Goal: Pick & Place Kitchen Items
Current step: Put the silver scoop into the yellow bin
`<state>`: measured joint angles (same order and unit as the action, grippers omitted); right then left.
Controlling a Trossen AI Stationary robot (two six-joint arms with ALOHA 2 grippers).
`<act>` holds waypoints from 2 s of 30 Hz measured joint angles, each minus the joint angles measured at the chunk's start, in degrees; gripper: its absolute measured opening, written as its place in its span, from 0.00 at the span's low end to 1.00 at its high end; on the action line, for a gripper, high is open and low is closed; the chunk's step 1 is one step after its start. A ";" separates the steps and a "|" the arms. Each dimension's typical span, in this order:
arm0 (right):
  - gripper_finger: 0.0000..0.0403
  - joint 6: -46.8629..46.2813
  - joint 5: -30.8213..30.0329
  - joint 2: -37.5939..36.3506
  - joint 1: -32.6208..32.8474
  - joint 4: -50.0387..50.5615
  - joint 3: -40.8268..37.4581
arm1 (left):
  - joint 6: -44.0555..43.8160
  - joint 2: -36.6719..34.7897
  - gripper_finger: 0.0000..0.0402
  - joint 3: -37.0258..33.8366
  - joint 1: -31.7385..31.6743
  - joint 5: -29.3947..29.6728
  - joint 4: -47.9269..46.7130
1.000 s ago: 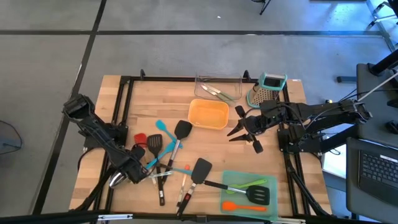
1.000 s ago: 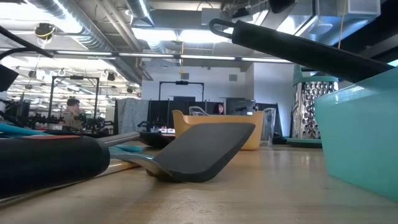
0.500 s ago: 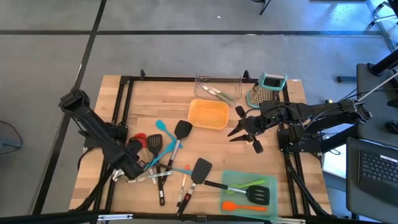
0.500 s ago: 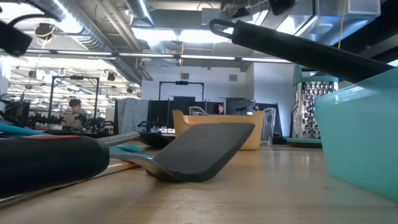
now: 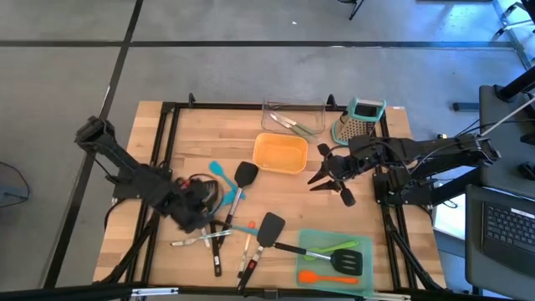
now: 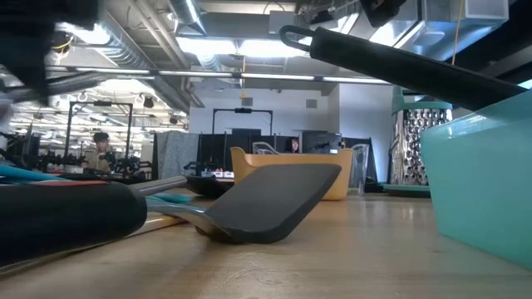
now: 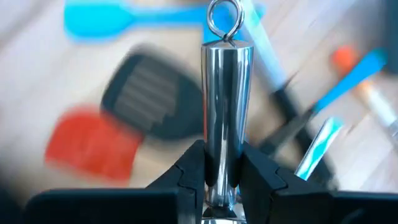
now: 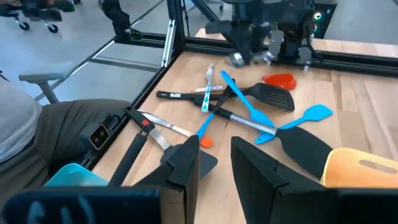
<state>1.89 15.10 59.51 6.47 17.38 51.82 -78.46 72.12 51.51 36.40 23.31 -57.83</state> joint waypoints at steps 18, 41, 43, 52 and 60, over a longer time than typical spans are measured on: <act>0.23 -1.28 -0.79 -4.14 1.93 9.12 0.04 | 63.76 4.47 0.14 2.81 -43.40 -11.36 44.72; 0.23 -6.05 -11.04 -3.92 9.83 11.85 -1.10 | 84.76 31.70 0.14 32.95 -52.13 -24.41 38.69; 0.23 -7.13 -11.07 -3.94 9.87 11.70 -1.50 | 84.81 30.57 0.14 34.18 -51.83 -24.79 38.77; 0.23 -8.57 -11.09 -3.94 9.82 10.93 -2.26 | 84.05 30.93 0.14 35.89 -51.47 -35.28 48.23; 0.23 -8.31 -11.07 -3.94 9.80 10.50 -2.26 | 84.16 39.04 0.14 35.78 -51.52 -35.64 49.03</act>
<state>-6.42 4.03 55.58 16.27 27.88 49.56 5.71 111.16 87.29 -15.11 -12.33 -8.80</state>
